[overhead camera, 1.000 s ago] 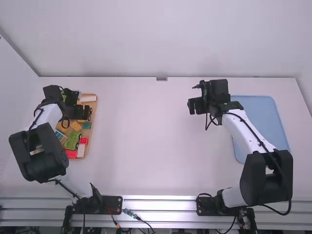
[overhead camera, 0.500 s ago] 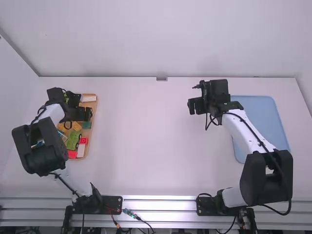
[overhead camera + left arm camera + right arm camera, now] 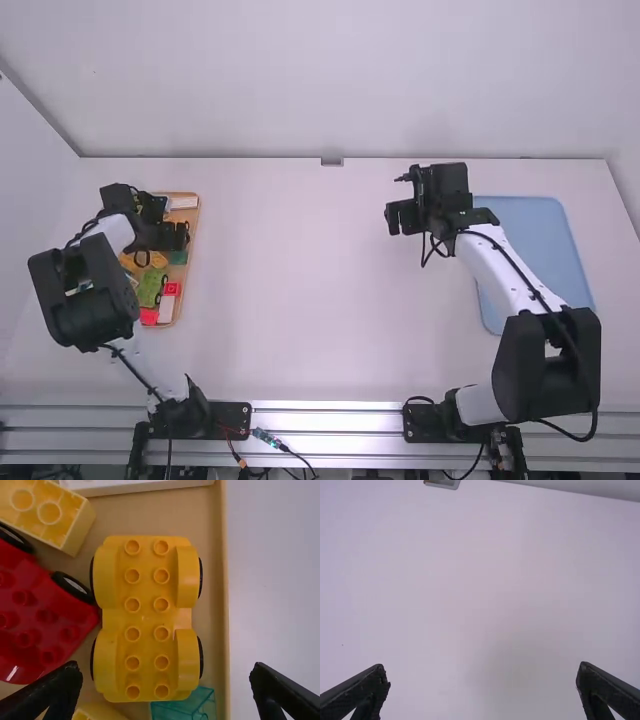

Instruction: Assemble lego blocks to make yellow taxi

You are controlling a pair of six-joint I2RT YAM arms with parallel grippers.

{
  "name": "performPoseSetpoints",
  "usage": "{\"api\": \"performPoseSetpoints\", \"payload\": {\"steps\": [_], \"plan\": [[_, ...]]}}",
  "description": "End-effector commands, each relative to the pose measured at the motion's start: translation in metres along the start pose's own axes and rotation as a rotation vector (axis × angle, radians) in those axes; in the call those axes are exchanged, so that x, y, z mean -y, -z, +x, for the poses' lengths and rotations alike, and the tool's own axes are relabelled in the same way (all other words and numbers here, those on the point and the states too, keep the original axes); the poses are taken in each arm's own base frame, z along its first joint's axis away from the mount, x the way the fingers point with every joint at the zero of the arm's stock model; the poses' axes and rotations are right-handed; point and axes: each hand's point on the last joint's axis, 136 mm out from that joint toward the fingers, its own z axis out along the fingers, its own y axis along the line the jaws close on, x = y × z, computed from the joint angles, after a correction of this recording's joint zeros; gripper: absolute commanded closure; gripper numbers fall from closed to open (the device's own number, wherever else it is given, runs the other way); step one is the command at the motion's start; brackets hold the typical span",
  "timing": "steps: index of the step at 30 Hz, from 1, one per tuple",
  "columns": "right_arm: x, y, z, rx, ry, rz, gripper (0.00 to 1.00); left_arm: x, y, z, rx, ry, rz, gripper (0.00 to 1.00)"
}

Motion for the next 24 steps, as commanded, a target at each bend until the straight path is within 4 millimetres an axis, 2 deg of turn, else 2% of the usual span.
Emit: {"api": "performPoseSetpoints", "payload": {"steps": [1, 5, 18, 24], "plan": [[-0.001, 0.002, -0.012, 0.023, 0.004, -0.005, 0.01, -0.004, -0.001, 0.004, -0.006, 0.017, 0.002, 0.10], [-0.002, 0.002, -0.012, 0.020, 0.005, -0.007, 0.01, -0.009, 0.000, 0.004, 0.002, 0.030, 0.006, 0.10], [-0.002, 0.002, -0.012, 0.020, 0.001, -0.006, 0.01, 0.001, -0.001, 0.003, 0.014, 0.027, 0.054, 0.09], [-0.002, 0.002, -0.011, 0.017, 0.000, -0.006, 0.01, 0.001, -0.014, 0.010, -0.007, 0.053, 0.064, 0.13]]}}
